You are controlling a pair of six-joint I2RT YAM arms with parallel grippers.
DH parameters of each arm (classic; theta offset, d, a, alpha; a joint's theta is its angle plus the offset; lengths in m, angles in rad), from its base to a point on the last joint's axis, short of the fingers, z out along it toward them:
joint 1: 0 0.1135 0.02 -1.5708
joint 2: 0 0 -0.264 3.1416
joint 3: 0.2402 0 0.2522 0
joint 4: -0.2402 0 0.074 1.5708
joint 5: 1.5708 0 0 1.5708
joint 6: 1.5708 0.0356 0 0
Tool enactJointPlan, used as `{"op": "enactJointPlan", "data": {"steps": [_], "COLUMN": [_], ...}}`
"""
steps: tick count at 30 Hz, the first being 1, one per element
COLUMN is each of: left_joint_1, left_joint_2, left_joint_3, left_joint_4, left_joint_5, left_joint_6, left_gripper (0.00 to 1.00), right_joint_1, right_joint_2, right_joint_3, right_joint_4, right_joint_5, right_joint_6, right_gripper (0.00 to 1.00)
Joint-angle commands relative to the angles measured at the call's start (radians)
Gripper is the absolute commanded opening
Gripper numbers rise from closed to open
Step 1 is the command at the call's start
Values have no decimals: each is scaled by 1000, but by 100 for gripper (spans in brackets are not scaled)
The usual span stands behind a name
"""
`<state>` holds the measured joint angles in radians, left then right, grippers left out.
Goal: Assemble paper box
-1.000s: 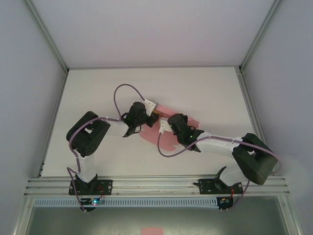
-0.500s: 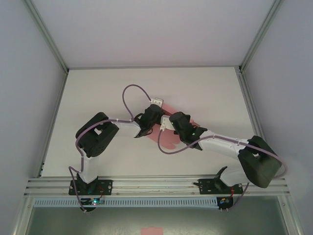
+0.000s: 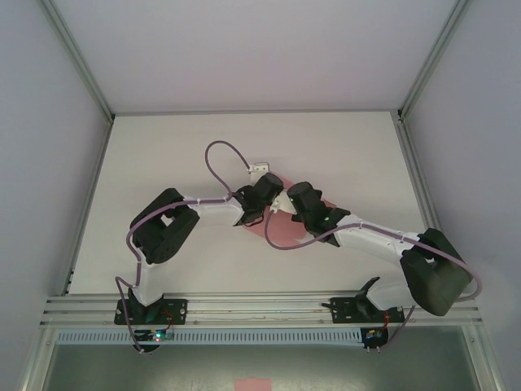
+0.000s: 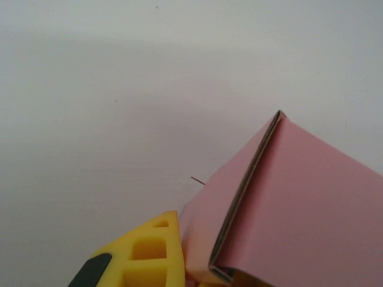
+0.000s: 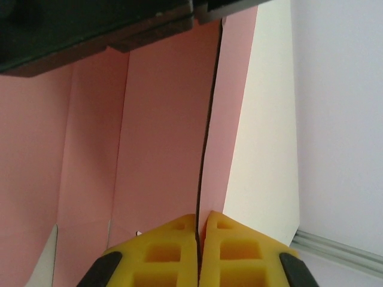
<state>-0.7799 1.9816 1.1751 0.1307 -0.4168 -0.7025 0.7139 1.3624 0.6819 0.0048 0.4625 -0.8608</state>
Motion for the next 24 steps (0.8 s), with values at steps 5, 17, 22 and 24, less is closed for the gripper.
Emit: {"op": "enactJointPlan", "data": {"steps": [5, 17, 22, 24], "left_joint_1": [88, 87, 91, 92], "left_joint_2": [107, 1, -79, -118], "left_joint_3": [65, -190, -251, -267], "left_joint_4": [-439, 393, 487, 498], "left_joint_5": [-556, -25, 98, 108], "left_joint_6": [-372, 168, 212, 234], "left_gripper": [0, 0, 0, 0], "right_joint_1": [21, -30, -71, -71], "right_joint_2": [16, 8, -52, -111], "right_joint_3": [-18, 99, 192, 211], "right_joint_4": [-253, -144, -95, -99], "right_joint_5": [-94, -155, -204, -228], "right_joint_6": [57, 202, 272, 281], "right_gripper": [0, 34, 57, 68]}}
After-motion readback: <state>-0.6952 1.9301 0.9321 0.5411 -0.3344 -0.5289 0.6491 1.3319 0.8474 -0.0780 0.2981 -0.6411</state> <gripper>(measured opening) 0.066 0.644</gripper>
